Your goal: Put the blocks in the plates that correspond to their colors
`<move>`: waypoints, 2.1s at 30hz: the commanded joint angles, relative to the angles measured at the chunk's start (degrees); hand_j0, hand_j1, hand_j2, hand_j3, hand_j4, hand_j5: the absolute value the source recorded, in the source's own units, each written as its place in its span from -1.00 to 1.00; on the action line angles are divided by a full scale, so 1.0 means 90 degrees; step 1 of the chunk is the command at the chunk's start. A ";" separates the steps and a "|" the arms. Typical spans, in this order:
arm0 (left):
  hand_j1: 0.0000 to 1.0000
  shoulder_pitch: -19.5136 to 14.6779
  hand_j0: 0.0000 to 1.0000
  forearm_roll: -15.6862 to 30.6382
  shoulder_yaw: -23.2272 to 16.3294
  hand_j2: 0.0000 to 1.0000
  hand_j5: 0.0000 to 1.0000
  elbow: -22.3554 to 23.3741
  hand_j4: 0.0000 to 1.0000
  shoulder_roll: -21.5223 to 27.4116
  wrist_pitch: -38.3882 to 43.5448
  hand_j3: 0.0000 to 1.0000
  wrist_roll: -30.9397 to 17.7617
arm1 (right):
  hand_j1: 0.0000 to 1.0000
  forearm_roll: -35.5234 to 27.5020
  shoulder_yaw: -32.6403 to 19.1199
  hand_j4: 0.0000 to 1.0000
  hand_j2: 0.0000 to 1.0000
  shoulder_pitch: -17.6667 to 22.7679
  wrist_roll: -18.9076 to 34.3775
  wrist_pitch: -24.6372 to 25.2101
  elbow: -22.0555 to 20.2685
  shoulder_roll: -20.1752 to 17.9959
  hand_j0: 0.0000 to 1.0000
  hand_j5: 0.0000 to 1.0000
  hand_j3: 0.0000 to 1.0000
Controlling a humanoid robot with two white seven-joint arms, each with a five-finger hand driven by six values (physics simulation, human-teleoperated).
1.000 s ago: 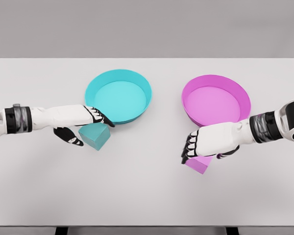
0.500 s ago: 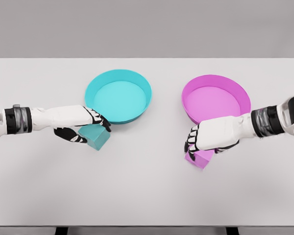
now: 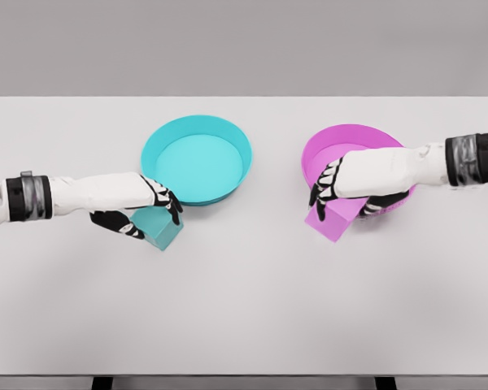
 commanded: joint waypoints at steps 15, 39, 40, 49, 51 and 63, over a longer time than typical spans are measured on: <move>0.21 -0.0137 0.21 0.0560 0.0070 0.21 0.21 -0.0469 0.21 0.0441 -0.0048 0.21 0.0003 | 1.00 -0.0823 -0.0341 1.00 1.00 -0.0313 -0.0004 0.0017 0.1567 0.0203 1.00 1.00 1.00; 0.20 -0.0391 0.20 0.0765 0.0344 0.20 0.20 -0.0479 0.20 0.0421 0.0021 0.20 0.0003 | 1.00 -0.0843 -0.1132 1.00 1.00 -0.0137 -0.0004 0.0017 0.2319 -0.0402 1.00 1.00 1.00; 0.20 -0.0391 0.20 0.0765 0.0353 0.20 0.20 -0.0469 0.20 0.0421 0.0021 0.20 0.0003 | 1.00 -0.0843 -0.1132 1.00 1.00 -0.0156 -0.0004 0.0017 0.2299 -0.0402 1.00 1.00 1.00; 0.18 -0.0430 0.18 0.0755 0.0432 0.18 0.18 -0.0206 0.18 0.0314 0.0040 0.18 0.0003 | 1.00 -0.0843 -0.1112 1.00 1.00 -0.0166 -0.0004 0.0017 0.2182 -0.0305 1.00 1.00 1.00; 0.18 -0.0430 0.18 0.0755 0.0432 0.18 0.18 -0.0186 0.18 0.0275 0.0031 0.18 0.0003 | 1.00 -0.0804 -0.1102 1.00 1.00 -0.0147 -0.0004 0.0017 0.2075 -0.0305 1.00 1.00 1.00; 0.17 -0.0576 0.17 0.0716 0.0432 0.17 0.17 0.0194 0.17 -0.0096 0.0040 0.17 0.0003 | 1.00 -0.0804 -0.1142 1.00 1.00 -0.0166 -0.0004 0.0017 0.2084 -0.0275 1.00 1.00 1.00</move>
